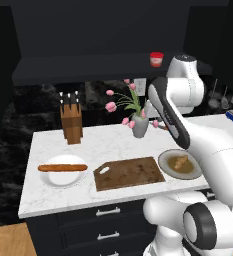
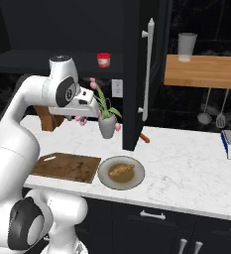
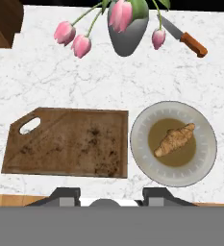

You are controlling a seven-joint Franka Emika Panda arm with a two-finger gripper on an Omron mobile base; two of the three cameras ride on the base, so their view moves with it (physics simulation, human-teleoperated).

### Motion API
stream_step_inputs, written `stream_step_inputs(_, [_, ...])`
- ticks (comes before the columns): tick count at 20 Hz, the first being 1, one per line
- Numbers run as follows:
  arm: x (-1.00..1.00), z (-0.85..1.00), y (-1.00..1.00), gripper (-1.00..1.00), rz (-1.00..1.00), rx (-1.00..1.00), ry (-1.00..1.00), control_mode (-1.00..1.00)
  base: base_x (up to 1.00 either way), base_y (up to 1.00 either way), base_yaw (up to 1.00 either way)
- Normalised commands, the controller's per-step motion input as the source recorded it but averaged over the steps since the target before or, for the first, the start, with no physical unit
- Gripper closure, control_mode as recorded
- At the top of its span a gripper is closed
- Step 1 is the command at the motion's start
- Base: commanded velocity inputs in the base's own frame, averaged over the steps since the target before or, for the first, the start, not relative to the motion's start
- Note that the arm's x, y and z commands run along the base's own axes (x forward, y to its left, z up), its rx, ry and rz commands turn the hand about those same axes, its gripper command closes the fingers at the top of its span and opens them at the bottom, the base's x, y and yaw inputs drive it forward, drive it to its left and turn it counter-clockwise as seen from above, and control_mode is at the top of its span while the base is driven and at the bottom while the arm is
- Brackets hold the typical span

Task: From the different types of pastries on the counter, select a croissant and place it on the cutting board. Then retrieve a jar of jam from the cabinet and place it alongside the croissant on the cutting board.

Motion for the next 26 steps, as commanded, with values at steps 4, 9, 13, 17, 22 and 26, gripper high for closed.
stream_step_inputs(4, [-0.2, -0.13, -0.07, -1.0, 0.0, 0.01, -0.11, -1.0, 0.0, 0.0, 0.0])
stream_step_inputs(9, [-0.74, -0.05, -0.21, -1.0, -0.01, 0.05, -0.1, -1.0, 0.0, 0.0, 0.0])
stream_step_inputs(13, [-0.14, -0.08, -0.04, -1.0, 0.0, 0.02, -0.01, -1.0, 0.0, 0.0, 0.0])
stream_step_inputs(17, [0.0, -0.65, -0.03, -1.0, -0.07, 0.0, 0.0, -1.0, 0.0, 0.0, 0.0])
stream_step_inputs(22, [0.0, -0.44, -0.14, -1.0, -0.09, 0.0, 0.0, -1.0, 0.0, 0.0, 0.0])
stream_step_inputs(26, [0.0, -0.21, -0.54, -1.0, -0.16, 0.02, 0.0, -1.0, 0.0, 0.0, 0.0])
